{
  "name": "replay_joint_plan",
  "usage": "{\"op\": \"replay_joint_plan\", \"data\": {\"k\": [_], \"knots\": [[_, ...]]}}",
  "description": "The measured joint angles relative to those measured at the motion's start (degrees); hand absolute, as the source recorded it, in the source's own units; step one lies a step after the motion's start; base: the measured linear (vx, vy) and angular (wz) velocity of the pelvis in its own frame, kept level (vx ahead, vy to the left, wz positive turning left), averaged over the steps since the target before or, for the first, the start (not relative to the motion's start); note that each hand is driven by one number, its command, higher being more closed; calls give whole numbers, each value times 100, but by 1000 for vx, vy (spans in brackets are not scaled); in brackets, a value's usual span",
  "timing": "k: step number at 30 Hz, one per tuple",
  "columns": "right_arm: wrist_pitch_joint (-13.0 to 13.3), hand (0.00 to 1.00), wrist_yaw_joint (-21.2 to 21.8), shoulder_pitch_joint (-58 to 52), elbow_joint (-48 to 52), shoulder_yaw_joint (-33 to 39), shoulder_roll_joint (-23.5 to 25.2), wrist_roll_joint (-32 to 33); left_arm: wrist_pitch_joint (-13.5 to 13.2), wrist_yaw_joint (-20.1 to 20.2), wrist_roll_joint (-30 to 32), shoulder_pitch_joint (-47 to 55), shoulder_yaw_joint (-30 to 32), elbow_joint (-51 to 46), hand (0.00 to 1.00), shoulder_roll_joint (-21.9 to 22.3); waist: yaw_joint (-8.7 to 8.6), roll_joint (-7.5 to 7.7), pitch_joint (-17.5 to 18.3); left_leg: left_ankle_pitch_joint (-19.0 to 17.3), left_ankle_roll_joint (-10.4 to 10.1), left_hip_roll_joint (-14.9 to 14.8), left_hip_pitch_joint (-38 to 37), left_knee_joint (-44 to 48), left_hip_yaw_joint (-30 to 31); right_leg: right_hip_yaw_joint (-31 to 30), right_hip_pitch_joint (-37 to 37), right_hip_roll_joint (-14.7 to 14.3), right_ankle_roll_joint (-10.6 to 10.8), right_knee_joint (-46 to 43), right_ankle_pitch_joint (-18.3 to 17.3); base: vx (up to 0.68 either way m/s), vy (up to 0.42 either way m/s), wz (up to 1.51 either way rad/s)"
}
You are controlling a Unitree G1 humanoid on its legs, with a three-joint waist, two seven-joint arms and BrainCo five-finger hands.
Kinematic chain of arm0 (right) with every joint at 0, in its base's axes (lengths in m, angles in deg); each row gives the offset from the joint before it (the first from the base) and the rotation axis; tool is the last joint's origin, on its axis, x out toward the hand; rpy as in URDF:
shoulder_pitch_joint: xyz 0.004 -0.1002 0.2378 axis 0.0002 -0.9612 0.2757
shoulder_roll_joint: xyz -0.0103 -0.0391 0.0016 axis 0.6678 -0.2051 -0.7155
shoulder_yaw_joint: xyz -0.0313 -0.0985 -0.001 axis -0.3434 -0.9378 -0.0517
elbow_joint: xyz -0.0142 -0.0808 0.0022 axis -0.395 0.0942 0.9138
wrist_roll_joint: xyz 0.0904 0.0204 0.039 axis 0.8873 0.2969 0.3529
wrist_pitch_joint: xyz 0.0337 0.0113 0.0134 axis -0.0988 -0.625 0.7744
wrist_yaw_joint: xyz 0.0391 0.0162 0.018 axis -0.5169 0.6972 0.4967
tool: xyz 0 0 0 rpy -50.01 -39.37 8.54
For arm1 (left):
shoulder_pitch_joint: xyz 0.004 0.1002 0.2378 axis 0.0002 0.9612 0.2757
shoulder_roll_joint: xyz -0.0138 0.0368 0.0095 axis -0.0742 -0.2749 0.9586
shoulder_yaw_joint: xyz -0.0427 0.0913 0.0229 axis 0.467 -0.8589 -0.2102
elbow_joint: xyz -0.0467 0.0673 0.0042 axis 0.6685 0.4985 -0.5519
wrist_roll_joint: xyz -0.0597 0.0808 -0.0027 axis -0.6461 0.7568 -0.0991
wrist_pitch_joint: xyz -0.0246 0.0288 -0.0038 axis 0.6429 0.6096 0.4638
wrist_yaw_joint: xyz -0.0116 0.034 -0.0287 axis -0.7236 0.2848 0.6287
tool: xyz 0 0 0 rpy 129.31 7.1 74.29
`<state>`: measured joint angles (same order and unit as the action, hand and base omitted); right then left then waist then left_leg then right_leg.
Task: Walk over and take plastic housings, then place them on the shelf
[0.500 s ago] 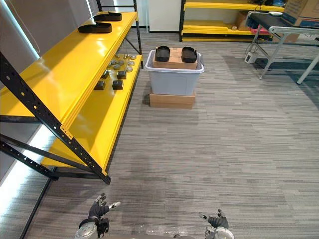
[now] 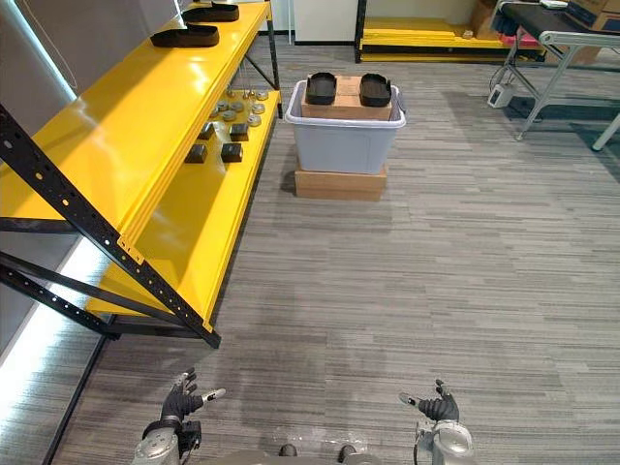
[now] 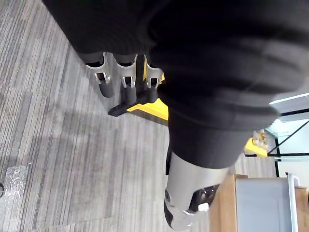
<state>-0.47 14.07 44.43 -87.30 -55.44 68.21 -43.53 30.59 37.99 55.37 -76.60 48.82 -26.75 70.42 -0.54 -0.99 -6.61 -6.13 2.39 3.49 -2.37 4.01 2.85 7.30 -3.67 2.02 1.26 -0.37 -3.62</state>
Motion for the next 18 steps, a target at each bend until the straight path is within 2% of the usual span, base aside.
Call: {"op": "replay_joint_plan", "data": {"k": [5, 10, 12, 13, 15, 16, 18], "knots": [[1, 0, -36, 202, 9, 216, 11, 202, -19, -13, -59, 72, 147, -336, 0, 8, -20, -32, -31, -112, 20, -37, 70, 71, -187, -203, 99, -33, 27, 4, -21, 93, 19, -22], [0, 0, -120, 223, 40, 220, 29, 223, -20, -24, -111, 97, 160, -567, 0, 31, -11, -89, -65, -657, 95, -113, 236, 718, -359, -428, 137, -103, 87, -176, -227, 95, 27, -23], [0, 0, -154, 219, 218, 323, 92, 325, -19, -30, -114, 117, 188, -764, 0, 59, -7, -135, -77, -898, 141, -149, 426, 1044, -465, -541, 365, -119, 122, -532, -438, 95, 50, -33], [3, 0, -155, 275, 263, 338, 100, 364, -20, -39, -209, 148, 214, -926, 0, 72, 12, -161, -97, -1047, 203, -151, 560, 1273, -542, -641, 677, -99, 233, -1112, -699, 98, 64, -35], [1, 0, -164, 294, 289, 342, 118, 378, -20, -47, -235, 151, 214, -1055, 0, 72, 19, -165, -128, -1173, 279, -147, 566, 1383, -599, -680, 983, -77, 372, -1814, -921, 99, 73, -20], [-6, 0, -183, 284, 455, 341, 211, 418, -32, -51, -239, 123, 208, -1240, 0, 65, 7, -155, -273, -1303, 334, -134, 425, 1498, -618, -633, 1387, -11, 469, -2968, -1055, 141, 94, -2], [-10, 0, -199, 242, 618, 326, 320, 425, -37, -64, -246, 108, 195, -1340, 0, 59, -18, -97, -405, -1424, 393, -85, 141, 1475, -587, -389, 1782, 137, 401, -4072, -1153, 177, 85, 7]]}}
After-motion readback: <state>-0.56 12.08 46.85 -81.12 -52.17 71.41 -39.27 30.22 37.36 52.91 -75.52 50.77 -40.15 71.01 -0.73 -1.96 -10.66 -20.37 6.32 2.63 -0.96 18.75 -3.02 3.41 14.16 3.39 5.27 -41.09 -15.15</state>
